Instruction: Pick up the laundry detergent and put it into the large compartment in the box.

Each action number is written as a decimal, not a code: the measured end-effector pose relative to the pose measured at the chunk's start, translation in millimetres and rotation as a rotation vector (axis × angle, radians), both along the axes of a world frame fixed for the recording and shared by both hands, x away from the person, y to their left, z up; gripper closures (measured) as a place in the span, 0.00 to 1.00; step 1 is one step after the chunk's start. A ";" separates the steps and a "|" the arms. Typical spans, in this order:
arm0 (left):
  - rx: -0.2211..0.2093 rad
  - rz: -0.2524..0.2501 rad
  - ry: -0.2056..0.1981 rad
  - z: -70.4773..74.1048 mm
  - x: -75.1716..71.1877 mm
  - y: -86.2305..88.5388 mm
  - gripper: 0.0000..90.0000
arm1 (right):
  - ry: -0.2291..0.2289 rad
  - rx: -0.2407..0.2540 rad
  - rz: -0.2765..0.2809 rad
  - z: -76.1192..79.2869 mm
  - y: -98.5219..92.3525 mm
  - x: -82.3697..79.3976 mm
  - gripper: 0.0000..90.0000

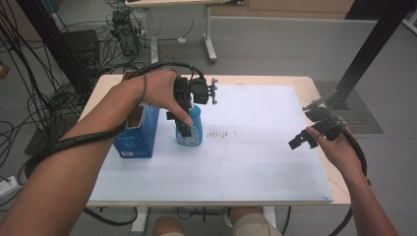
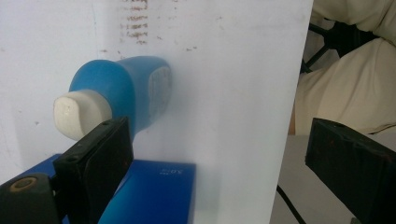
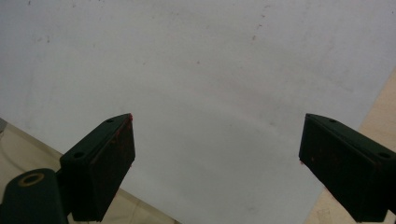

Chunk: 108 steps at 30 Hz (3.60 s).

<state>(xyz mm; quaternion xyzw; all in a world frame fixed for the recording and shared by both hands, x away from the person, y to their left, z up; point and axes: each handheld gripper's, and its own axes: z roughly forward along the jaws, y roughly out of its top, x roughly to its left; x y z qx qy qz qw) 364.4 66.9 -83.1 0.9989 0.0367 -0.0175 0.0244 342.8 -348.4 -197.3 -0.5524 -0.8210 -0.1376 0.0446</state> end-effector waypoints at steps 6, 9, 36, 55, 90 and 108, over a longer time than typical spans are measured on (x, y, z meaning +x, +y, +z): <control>-0.001 0.000 -0.001 1.2 -1.1 0.3 0.09 | -0.002 0.001 0.001 1.0 0.0 -0.7 0.12; -0.001 0.003 -0.004 1.5 -1.9 0.7 0.09 | -0.002 0.001 0.002 1.0 1.1 -1.0 0.12; 0.008 -0.004 -0.004 3.9 -4.3 -1.4 0.09 | -0.006 0.001 0.005 2.3 3.4 -5.3 0.12; 0.009 -0.007 -0.010 6.5 -5.1 -1.9 0.09 | -0.008 0.001 0.013 2.6 6.4 -7.2 0.12; 0.021 0.012 -0.044 12.1 21.9 -4.9 0.08 | -0.014 -0.003 0.002 6.0 4.2 -15.1 0.11; 0.003 0.027 -0.046 7.4 56.5 -3.6 0.08 | -0.016 -0.013 -0.013 13.0 4.2 -21.7 0.11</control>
